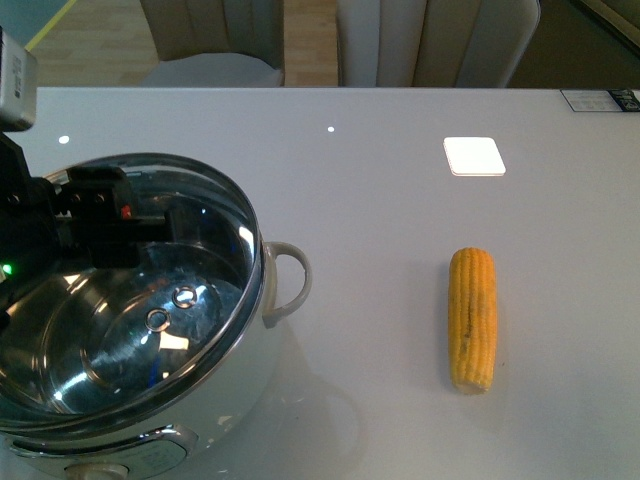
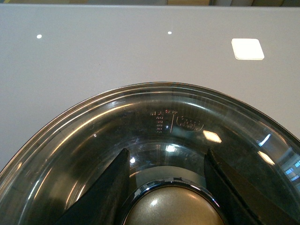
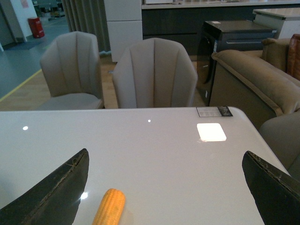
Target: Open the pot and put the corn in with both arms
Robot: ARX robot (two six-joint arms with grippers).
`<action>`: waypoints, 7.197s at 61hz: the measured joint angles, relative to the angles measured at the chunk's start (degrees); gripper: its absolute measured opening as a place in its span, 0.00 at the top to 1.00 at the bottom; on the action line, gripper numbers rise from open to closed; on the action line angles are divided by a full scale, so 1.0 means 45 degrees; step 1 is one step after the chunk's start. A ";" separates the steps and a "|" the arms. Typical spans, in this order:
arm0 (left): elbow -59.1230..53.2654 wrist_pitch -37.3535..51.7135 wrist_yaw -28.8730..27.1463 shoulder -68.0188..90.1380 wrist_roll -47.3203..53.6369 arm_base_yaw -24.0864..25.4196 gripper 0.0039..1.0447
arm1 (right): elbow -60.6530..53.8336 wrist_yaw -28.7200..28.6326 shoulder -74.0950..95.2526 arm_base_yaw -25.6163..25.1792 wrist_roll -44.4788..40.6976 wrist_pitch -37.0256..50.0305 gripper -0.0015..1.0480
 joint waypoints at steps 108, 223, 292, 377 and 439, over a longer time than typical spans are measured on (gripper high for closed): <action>0.3288 0.6149 0.7601 0.8986 0.4279 1.3804 0.60 | 0.0000 0.0000 0.0000 0.0000 0.0000 0.0000 0.08; 0.0204 0.1166 0.9724 -0.3172 0.0155 1.2216 0.06 | 0.0000 0.0000 0.0000 0.0000 0.0000 0.0000 0.08; -0.4901 -0.5382 0.4260 -1.6534 0.2035 0.4843 0.97 | 0.0000 -0.0005 0.0000 0.0000 0.0005 0.0000 0.08; -0.4896 -1.1492 0.4240 -2.2649 0.2045 0.4809 0.97 | 0.0000 -0.0005 0.0000 0.0000 0.0005 0.0000 0.08; -0.4896 -1.1492 0.4260 -2.2663 0.2074 0.4809 0.07 | 0.2234 0.2103 0.3920 0.0787 0.3104 -0.5464 0.08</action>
